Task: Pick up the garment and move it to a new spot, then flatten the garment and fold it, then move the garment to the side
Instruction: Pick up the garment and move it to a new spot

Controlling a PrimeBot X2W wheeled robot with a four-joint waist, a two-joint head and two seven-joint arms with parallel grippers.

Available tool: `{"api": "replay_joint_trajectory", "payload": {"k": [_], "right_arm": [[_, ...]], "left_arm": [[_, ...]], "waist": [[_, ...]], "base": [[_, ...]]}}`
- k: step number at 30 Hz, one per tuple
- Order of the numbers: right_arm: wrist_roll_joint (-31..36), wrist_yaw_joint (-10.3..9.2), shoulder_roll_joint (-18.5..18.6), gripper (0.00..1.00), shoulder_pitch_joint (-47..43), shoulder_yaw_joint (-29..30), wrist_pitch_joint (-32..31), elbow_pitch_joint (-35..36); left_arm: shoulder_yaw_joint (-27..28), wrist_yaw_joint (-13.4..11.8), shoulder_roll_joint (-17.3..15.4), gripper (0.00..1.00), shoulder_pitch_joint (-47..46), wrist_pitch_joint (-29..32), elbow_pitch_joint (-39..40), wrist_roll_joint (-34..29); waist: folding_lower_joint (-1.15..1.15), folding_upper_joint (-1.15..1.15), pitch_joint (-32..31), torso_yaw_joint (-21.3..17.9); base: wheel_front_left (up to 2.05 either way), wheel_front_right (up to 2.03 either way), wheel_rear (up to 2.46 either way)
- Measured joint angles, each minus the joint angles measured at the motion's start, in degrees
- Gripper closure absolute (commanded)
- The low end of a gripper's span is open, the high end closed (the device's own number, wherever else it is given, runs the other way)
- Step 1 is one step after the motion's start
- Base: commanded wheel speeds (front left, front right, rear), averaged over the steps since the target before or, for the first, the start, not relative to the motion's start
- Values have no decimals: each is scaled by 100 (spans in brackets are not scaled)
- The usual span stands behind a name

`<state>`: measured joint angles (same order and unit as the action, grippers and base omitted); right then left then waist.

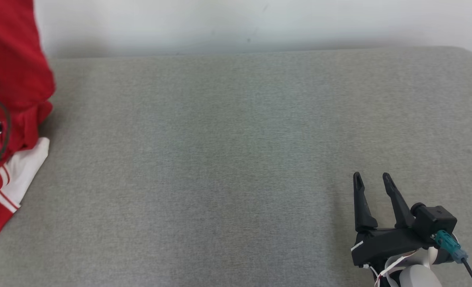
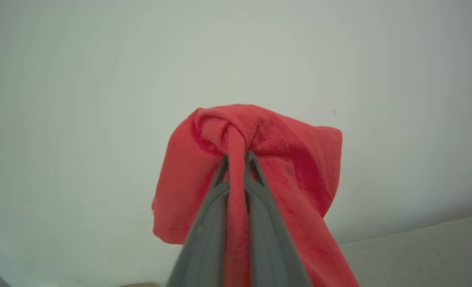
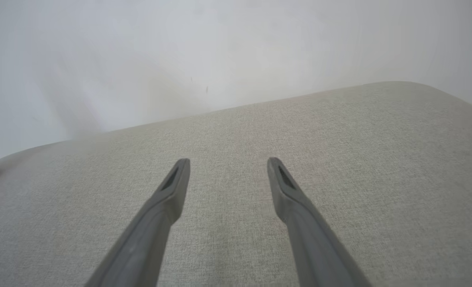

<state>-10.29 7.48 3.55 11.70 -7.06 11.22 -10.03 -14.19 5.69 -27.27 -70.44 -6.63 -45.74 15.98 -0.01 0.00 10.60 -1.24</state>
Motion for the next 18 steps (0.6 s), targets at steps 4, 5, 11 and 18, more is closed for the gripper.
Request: {"api": "replay_joint_trajectory", "payload": {"k": [4, 5, 11, 18], "right_arm": [[-36, 0, -22, 0, -41, 13, 48, -53], [-38, 0, -25, 0, -50, 19, 60, -69], [-90, 0, -45, 0, -60, 64, 124, -146], [-156, 0, -53, 0, -54, 54, 166, -200]], "left_arm": [[-133, 71, 133, 100, 68, 246, 750, 138], [-145, 78, 174, 100, 118, 318, 955, 192], [-263, 67, 357, 100, 626, 877, 2550, 512], [-588, -76, 499, 100, 1229, 1372, 3828, 543]], "waist": [[0, 0, -79, -142], [0, 0, -98, -182], [0, 0, -180, -503], [0, 0, -182, -817]], "base": [[0, 0, 0], [0, 0, 0], [0, 0, 0], [0, 0, 0]]}}
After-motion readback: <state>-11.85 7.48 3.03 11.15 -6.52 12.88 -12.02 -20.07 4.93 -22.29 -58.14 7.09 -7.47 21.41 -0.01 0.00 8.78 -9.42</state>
